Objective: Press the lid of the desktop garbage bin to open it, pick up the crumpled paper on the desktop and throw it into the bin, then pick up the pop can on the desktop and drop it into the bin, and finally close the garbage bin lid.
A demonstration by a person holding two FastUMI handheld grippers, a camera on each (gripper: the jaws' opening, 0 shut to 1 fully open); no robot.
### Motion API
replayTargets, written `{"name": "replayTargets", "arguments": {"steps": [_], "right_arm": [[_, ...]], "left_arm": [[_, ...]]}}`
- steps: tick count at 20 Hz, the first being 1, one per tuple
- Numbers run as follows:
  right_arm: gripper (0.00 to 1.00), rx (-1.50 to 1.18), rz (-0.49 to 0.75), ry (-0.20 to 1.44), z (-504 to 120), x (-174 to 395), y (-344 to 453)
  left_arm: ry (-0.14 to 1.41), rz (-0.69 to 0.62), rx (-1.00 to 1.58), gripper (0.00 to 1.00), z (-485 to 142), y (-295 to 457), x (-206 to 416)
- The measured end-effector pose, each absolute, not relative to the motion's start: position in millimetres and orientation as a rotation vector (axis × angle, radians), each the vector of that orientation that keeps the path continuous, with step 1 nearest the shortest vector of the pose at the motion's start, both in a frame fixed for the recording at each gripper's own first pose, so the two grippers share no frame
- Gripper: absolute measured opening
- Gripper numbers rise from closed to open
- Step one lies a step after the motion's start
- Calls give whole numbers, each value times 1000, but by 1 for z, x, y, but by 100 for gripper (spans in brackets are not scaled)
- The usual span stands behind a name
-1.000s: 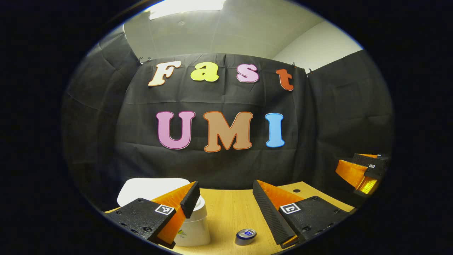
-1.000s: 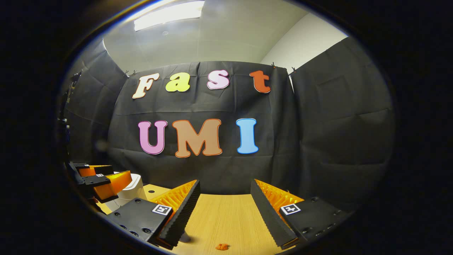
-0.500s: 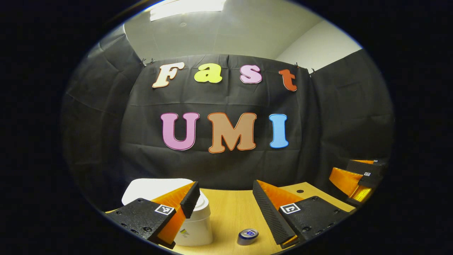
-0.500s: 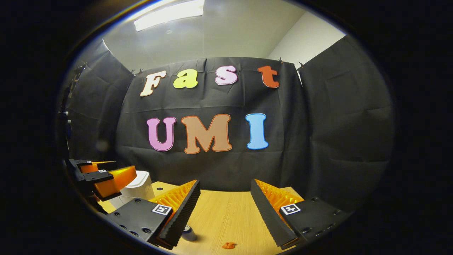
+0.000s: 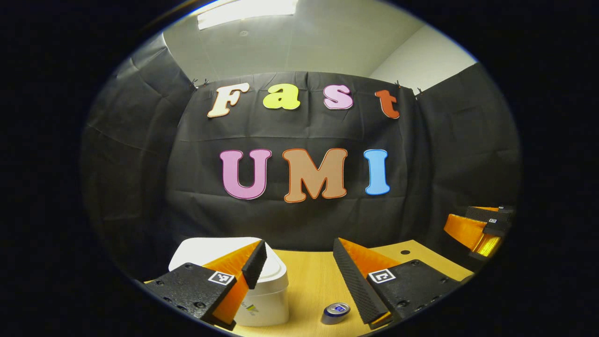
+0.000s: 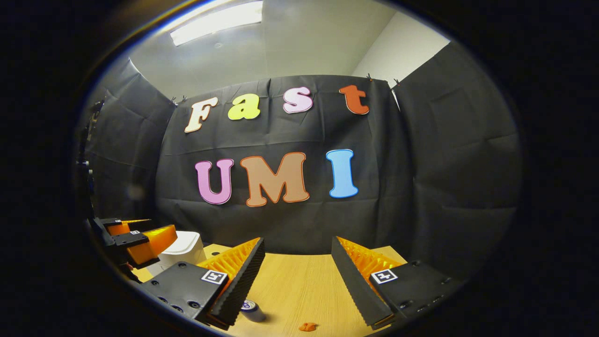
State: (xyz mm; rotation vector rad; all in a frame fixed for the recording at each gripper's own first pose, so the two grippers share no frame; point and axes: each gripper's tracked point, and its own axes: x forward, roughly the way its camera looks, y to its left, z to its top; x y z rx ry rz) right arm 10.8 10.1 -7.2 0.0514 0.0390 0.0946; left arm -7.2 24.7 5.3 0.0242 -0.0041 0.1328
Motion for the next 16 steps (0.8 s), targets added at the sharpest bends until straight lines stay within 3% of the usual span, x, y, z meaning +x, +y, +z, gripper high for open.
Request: {"name": "replayTargets", "arguments": {"steps": [1, 6, 9, 10, 16], "right_arm": [[95, 54, 100, 41, -8, 10, 12], [95, 59, 110, 39, -7, 10, 17], [95, 51, 104, 28, -5, 8, 17], [95, 47, 103, 24, -4, 7, 17], [95, 36, 98, 27, -5, 3, 18]], "left_arm": [[-5, 142, 31, 87, 7, 28, -7], [-23, 211, 52, 18, 15, 50, -9], [-10, 286, 56, 10, 12, 75, -12], [8, 305, 58, 1, 6, 80, -15], [81, 383, 63, 0, -18, 118, -16]]}}
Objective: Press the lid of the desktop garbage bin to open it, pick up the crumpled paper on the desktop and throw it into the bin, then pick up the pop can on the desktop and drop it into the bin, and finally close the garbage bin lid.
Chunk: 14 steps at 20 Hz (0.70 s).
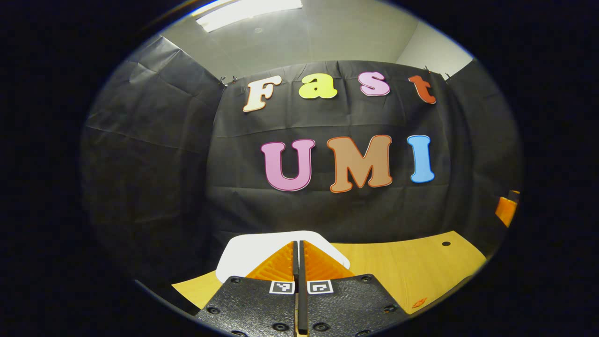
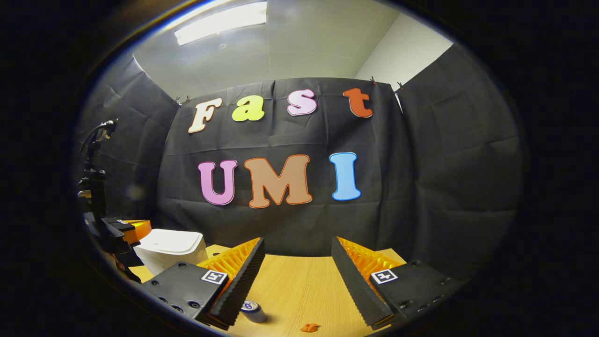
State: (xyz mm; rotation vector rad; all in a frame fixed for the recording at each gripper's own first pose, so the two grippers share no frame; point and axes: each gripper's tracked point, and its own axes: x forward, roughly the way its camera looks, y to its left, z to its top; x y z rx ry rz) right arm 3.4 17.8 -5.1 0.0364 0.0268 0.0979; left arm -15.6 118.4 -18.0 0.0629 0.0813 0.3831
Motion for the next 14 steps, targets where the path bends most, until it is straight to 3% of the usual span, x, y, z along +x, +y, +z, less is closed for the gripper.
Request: {"name": "replayTargets", "arguments": {"steps": [6, 14], "right_arm": [[96, 41, 85, 39, -8, 2, 14], [95, 40, 93, 91, -25, -2, 18]], "left_arm": [[220, 425, 7, 0, -67, 144, -20], [205, 462, -18, 0, -70, 149, -16]]}}
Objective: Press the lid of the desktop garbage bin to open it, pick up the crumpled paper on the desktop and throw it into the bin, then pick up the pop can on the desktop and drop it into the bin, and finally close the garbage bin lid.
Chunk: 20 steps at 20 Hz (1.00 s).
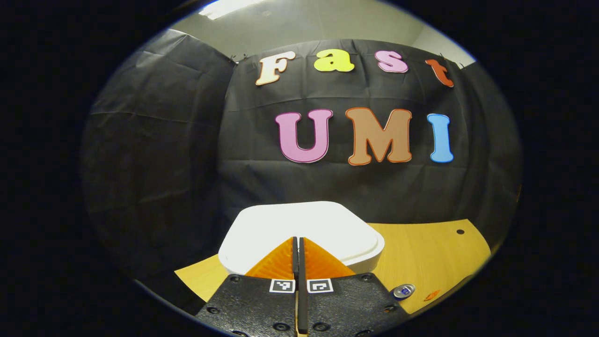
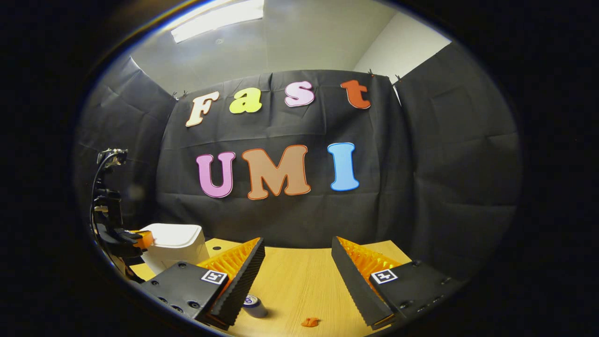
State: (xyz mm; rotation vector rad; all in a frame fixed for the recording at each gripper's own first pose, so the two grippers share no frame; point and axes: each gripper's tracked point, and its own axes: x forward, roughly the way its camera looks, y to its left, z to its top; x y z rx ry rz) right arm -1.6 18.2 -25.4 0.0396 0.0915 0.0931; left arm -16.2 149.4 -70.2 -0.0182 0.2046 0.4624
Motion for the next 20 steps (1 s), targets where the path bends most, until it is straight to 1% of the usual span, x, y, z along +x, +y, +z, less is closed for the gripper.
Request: {"name": "replayTargets", "arguments": {"steps": [4, 8, 10, 13, 16, 20], "right_arm": [[95, 24, 102, 102, -29, -3, 20], [95, 31, 124, 97, -27, -2, 26], [95, 18, 119, 105, -32, -1, 24], [95, 26, 109, 148, -49, -3, 21], [95, 8, 88, 178, -67, -6, 14], [96, 16, 81, 234, -91, -9, 7]], "left_arm": [[178, 421, -101, 0, -73, 144, -15], [170, 428, -58, 0, -68, 146, -17], [166, 456, -68, 0, -58, 148, -19], [99, 466, -63, 0, -29, 148, -22], [44, 455, -15, 0, -4, 147, -17], [-3, 405, -74, 0, 15, 129, -21]]}}
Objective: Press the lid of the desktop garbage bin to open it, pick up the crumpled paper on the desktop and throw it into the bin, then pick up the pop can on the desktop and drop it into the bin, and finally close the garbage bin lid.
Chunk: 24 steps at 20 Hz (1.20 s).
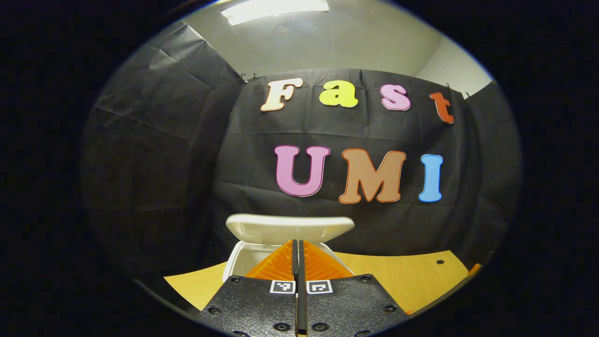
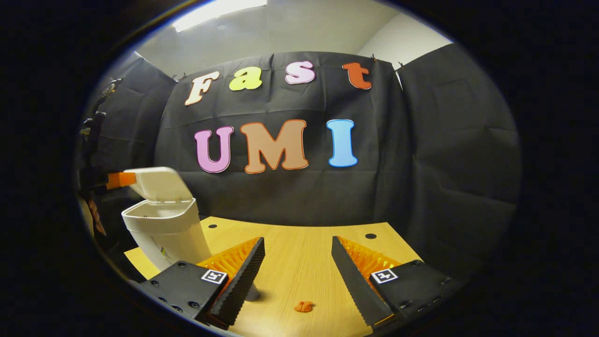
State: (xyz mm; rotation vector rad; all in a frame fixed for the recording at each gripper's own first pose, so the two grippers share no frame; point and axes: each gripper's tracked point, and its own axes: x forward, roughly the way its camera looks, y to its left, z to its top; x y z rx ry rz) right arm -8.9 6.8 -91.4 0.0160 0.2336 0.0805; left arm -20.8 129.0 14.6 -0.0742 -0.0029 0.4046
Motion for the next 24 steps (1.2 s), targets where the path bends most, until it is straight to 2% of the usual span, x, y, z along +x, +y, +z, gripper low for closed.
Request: {"name": "replayTargets", "arguments": {"steps": [9, 13, 14, 15, 19, 21, 22, 24], "right_arm": [[96, 20, 75, 420, -180, -4, -11], [96, 13, 96, 513, -224, 4, -15], [96, 5, 103, 535, -237, 7, -16], [96, -9, 110, 563, -251, 10, -16], [96, -32, 169, 702, -301, 20, -6], [96, -37, 196, 750, -319, 20, -3], [96, -52, 203, 774, -330, 24, -1], [95, -65, 217, 823, -347, 28, 1]], "left_arm": [[-7, 328, -58, 0, 2, 96, -37], [-1, 303, -25, 7, 2, 86, -45], [8, 289, -21, 15, -3, 79, -47], [17, 274, -15, 19, -4, 74, -49], [23, 299, 59, 99, -6, 73, -65], [17, 316, 97, 98, -2, 75, -69], [23, 327, 112, 93, -5, 77, -73], [35, 348, 131, 93, -6, 80, -77]]}}
